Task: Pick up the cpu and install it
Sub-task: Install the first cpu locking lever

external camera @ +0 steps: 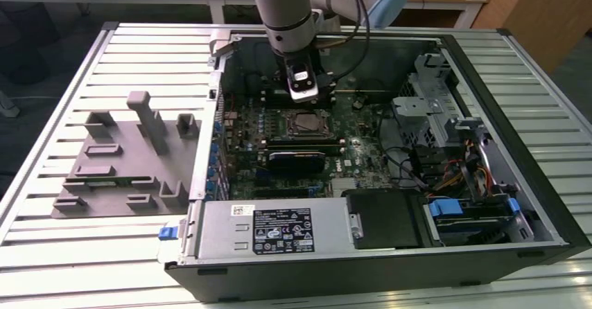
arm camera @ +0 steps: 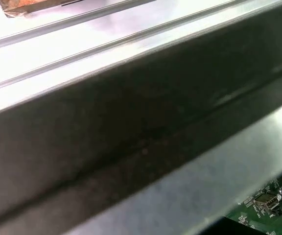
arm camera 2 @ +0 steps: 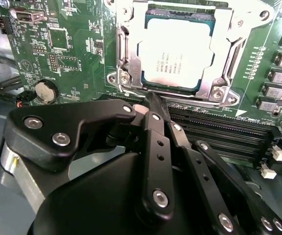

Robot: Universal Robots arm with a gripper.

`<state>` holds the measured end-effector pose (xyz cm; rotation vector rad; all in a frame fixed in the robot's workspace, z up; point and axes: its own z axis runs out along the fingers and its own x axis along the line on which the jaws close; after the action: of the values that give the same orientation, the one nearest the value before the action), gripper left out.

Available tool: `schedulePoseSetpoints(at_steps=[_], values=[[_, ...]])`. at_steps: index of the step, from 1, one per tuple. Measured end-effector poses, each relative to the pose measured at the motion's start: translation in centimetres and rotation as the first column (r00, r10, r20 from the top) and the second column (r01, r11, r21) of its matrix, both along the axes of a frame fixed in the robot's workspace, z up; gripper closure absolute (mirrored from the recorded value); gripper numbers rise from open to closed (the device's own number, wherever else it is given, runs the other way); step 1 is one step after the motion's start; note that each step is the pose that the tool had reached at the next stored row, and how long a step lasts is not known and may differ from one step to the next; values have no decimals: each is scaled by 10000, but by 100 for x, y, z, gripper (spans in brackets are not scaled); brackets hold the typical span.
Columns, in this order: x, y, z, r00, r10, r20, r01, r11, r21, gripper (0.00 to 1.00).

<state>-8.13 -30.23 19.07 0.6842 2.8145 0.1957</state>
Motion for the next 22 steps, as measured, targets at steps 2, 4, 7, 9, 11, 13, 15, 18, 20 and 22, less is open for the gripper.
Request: schedulePoseSetpoints(at_steps=[2,4,7,9,11,13,15,18,20,22], values=[[13,-2,-2,10000,-2,2,2,10000,3,89],[25,-3,-3,10000,-3,0,3,10000,1,89],[35,-9,-4,10000,-4,-1,4,10000,32,89],[39,-14,-4,10000,-4,0,4,10000,75,89],[40,-23,-4,10000,-4,0,4,9999,155,89],[40,-31,-4,10000,-3,0,3,9996,293,89],[40,-38,-4,10000,-2,0,2,9991,415,89],[40,-39,-4,10000,-4,0,4,9990,448,89],[40,-40,0,10000,-4,1,4,9990,450,89],[40,-39,17,10000,-7,2,7,9990,451,89]])
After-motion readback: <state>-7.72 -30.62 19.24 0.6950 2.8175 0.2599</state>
